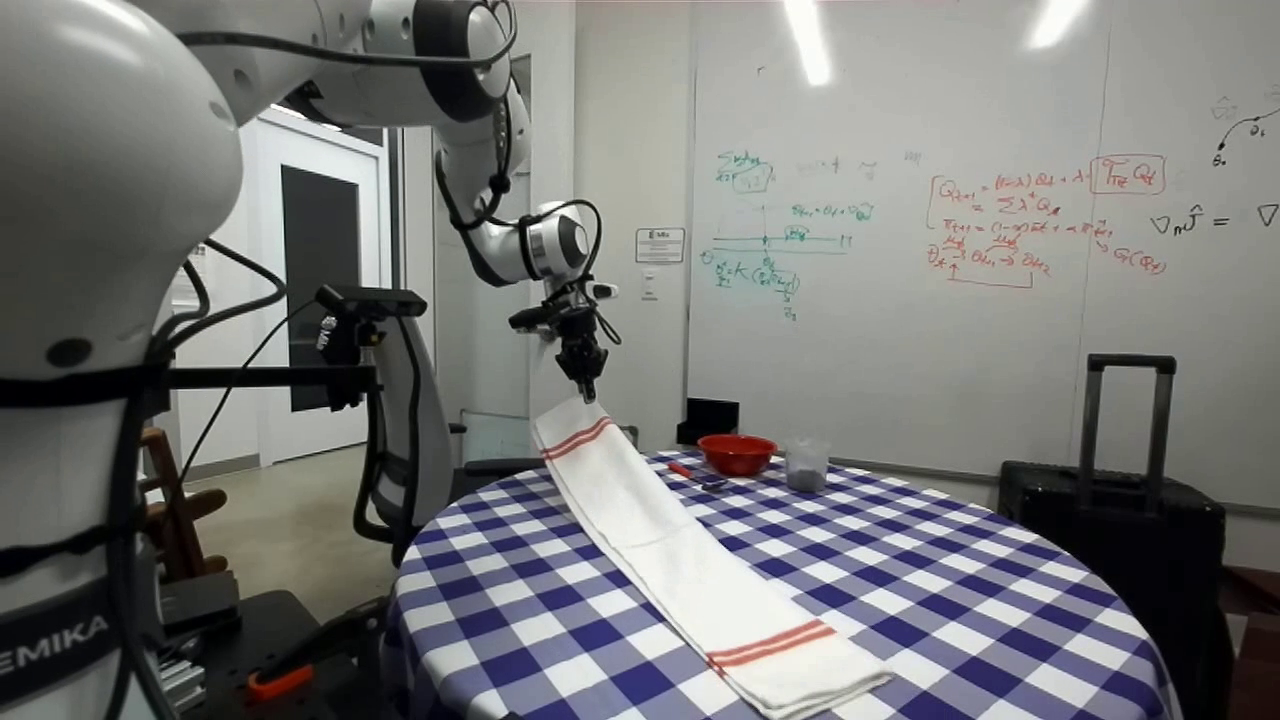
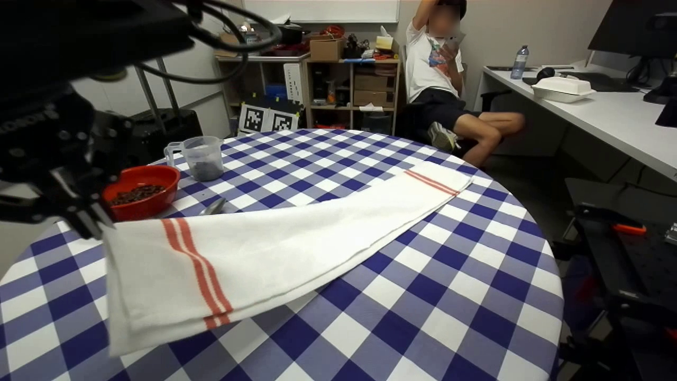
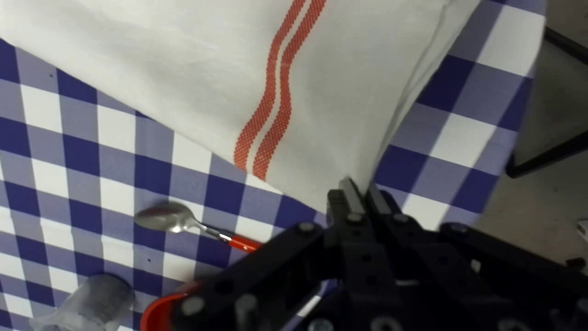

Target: Fold the towel

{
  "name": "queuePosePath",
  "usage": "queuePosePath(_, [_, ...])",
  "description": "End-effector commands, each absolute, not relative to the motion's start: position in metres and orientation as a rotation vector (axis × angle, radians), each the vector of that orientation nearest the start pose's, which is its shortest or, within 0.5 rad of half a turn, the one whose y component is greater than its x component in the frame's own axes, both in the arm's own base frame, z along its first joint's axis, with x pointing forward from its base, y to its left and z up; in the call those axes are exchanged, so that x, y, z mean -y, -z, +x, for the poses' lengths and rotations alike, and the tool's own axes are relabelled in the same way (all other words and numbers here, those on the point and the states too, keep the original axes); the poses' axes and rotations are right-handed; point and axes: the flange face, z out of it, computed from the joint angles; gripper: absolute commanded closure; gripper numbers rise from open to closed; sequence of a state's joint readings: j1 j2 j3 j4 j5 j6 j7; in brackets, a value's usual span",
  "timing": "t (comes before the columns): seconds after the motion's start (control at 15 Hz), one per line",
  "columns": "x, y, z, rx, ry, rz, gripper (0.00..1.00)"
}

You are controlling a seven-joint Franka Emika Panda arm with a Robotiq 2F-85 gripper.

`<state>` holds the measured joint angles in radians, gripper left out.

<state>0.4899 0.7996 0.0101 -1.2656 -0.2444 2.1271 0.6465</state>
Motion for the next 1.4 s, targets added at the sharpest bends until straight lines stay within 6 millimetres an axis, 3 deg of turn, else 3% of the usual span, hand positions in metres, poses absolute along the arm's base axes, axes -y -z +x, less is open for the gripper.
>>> queuePosePath(0.0, [-0.378,-0.331,0.666,0.057,0.342,-3.251,0.99])
queuePosePath(0.2, [-0.378,-0.364,0.668,0.102,0.393,-3.247,0.99])
queuePosePath(0.33, [-0.366,-0.385,0.673,0.138,0.426,-3.276,0.99])
queuePosePath(0.53, [-0.332,-0.41,0.682,0.195,0.446,-3.363,0.99])
queuePosePath(1.0, [-0.218,-0.447,0.696,0.171,0.385,-3.554,0.99])
queuePosePath(1.33, [-0.135,-0.487,0.682,-0.003,0.401,-3.634,0.99])
